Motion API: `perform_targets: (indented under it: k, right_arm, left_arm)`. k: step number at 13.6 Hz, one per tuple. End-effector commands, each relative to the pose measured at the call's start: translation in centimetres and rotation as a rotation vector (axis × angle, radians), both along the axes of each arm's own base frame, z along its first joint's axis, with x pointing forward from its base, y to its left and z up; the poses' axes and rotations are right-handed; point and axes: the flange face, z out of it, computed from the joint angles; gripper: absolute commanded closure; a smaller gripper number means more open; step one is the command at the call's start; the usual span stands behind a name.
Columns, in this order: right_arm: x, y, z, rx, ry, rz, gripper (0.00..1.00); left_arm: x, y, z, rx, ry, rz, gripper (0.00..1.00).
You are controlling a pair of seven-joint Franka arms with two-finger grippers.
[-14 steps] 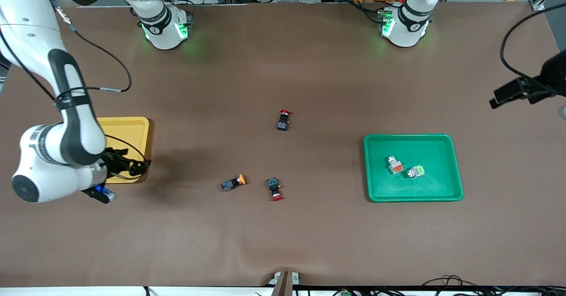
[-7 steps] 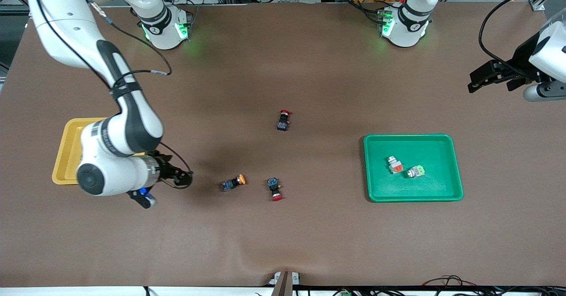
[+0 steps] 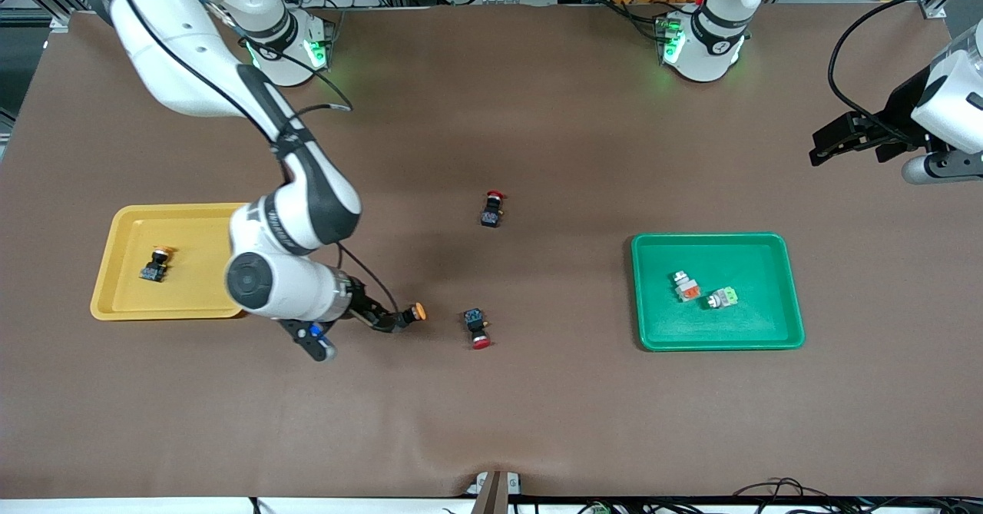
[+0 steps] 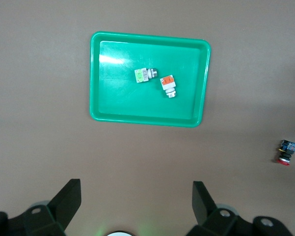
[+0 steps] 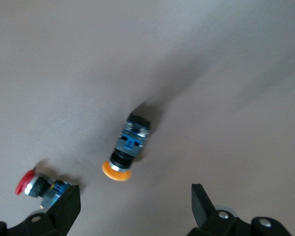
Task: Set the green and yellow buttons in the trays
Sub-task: 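Reach the right gripper to another orange-capped switch and grasp it, then carry the held switch with the right gripper to the yellow tray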
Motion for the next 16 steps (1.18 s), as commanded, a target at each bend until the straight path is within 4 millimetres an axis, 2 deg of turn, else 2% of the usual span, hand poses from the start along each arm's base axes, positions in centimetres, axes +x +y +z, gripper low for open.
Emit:
perform_targets:
  k: [1, 3, 6, 7, 8, 9, 10, 11, 14, 16]
  right_arm:
    - [0.1, 1.1, -2.4, 0.002, -0.009, -0.06, 0.0]
    - [0.9, 0.7, -4.2, 0.019, -0.061, -0.094, 0.0]
    - [0.7, 0.7, -5.9, 0.012, -0.042, -0.135, 0.0]
    - [1.2, -0.3, -7.1, 0.009, -0.063, -0.153, 0.0]
    - [1.3, -0.4, -7.6, 0.012, -0.074, -0.153, 0.2]
    - [1.4, -0.6, -7.9, 0.011, -0.071, -0.154, 0.58]
    - [1.4, -0.7, -8.0, 0.011, -0.07, -0.157, 0.84]
    - [1.4, -0.8, -8.0, 0.011, -0.07, -0.158, 1.0]
    - [1.7, -2.2, -7.7, 0.0, -0.04, -0.16, 1.0]
    - [1.4, -2.1, -6.8, -0.013, 0.0, -0.143, 1.0]
  left_arm:
    - [-0.8, 0.1, -0.1, 0.024, -0.004, -0.008, 0.0]
    - [-1.0, 0.1, -0.2, 0.026, -0.004, -0.008, 0.0]
    - [-0.9, 1.0, -0.4, 0.026, 0.001, 0.009, 0.0]
    - [-0.9, 1.1, -0.4, 0.026, 0.001, 0.011, 0.0]
    - [-0.9, 1.1, -0.7, 0.026, 0.002, 0.011, 0.0]
    - [-0.9, 1.0, -0.9, 0.026, -0.004, 0.01, 0.0]
    - [-0.8, 1.1, -1.0, 0.026, -0.005, 0.011, 0.0]
    - [-0.8, 1.0, -1.2, 0.026, -0.001, 0.01, 0.0]
    - [-0.8, 1.1, -1.4, 0.026, 0.001, 0.011, 0.0]
    - [-0.8, 1.0, -1.5, 0.028, -0.001, 0.01, 0.0]
